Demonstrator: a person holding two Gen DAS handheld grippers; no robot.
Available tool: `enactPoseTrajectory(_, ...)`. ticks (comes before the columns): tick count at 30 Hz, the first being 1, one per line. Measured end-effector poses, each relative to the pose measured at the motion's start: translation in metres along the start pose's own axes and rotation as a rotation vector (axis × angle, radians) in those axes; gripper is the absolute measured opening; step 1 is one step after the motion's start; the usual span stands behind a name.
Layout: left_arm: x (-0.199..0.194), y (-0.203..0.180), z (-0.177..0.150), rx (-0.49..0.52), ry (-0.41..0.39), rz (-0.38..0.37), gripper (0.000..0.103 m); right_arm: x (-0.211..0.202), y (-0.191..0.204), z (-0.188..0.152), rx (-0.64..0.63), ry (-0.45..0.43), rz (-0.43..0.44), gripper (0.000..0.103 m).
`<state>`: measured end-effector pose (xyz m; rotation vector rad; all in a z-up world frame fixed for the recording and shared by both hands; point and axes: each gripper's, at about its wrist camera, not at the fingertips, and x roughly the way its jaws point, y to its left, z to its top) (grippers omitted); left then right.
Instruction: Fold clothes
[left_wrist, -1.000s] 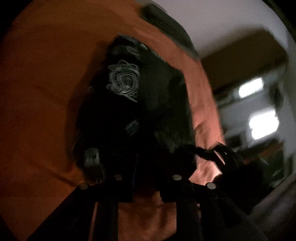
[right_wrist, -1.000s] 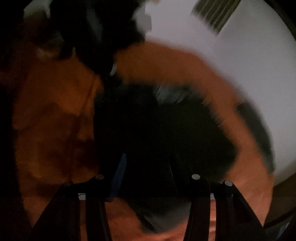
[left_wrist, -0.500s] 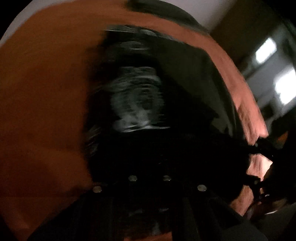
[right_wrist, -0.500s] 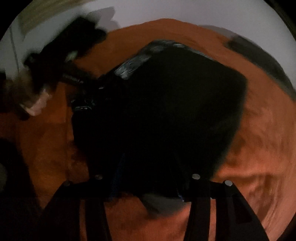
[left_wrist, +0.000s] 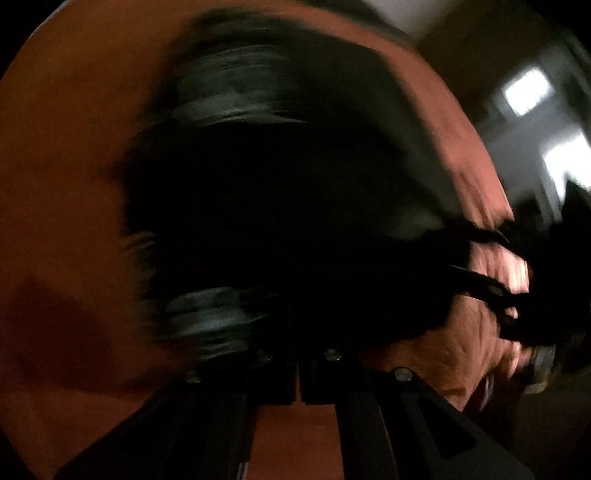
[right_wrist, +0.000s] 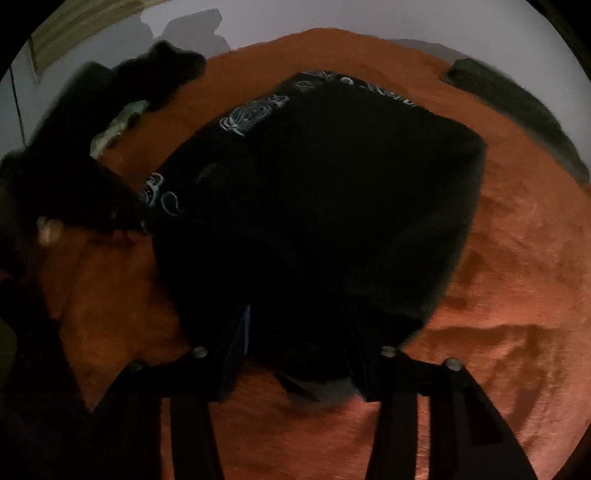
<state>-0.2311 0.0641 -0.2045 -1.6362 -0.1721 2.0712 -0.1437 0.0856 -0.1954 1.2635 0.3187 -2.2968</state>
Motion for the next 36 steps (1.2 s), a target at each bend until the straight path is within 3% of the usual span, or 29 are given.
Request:
enactPoseTrajectory(4,-0.042,0.012,-0.008,-0.028,-0.059,0.025,0.002,-0.034,-0.011,-0.010,0.001,-0.086,-0.039,0.043)
enactPoseTrajectory(10,-0.048,-0.038,-0.019,0.012,-0.032,-0.180,0.004,-0.043,-0.015,-0.018,0.052,-0.106,0.070,0.043)
enactPoseTrajectory(12,-0.037,-0.048,-0.014,0.031,-0.022,-0.171,0.004,-0.032,-0.008,-0.017,0.029,-0.080,0.080,0.043)
enactPoseTrajectory(17,-0.009,-0.075,-0.002,0.080,0.002,-0.150,0.004,-0.002,-0.003,-0.032,-0.021,0.092,-0.058,0.043)
enactPoseTrajectory(19,-0.015,-0.082,0.000,0.096,-0.007,-0.168,0.004,-0.015,-0.012,-0.037,0.015,0.053,-0.040,0.043)
enactPoseTrajectory(22,-0.021,-0.080,-0.009,0.137,-0.010,-0.181,0.005,-0.024,-0.008,-0.036,-0.042,0.012,-0.072,0.043)
enactPoseTrajectory(25,-0.021,-0.058,-0.009,0.159,0.012,-0.176,0.005,-0.017,-0.001,-0.034,-0.062,0.031,-0.046,0.024)
enactPoseTrajectory(28,-0.014,-0.042,-0.011,0.155,0.026,-0.159,0.005,-0.018,0.010,-0.035,-0.099,0.034,-0.072,0.022)
enactPoseTrajectory(35,-0.015,-0.036,-0.009,0.148,0.001,-0.136,0.005,-0.006,0.054,-0.044,-0.379,0.049,-0.217,0.024)
enactPoseTrajectory(36,-0.014,-0.036,-0.008,0.158,-0.002,-0.126,0.005,0.001,0.055,-0.044,-0.393,0.065,-0.238,0.018)
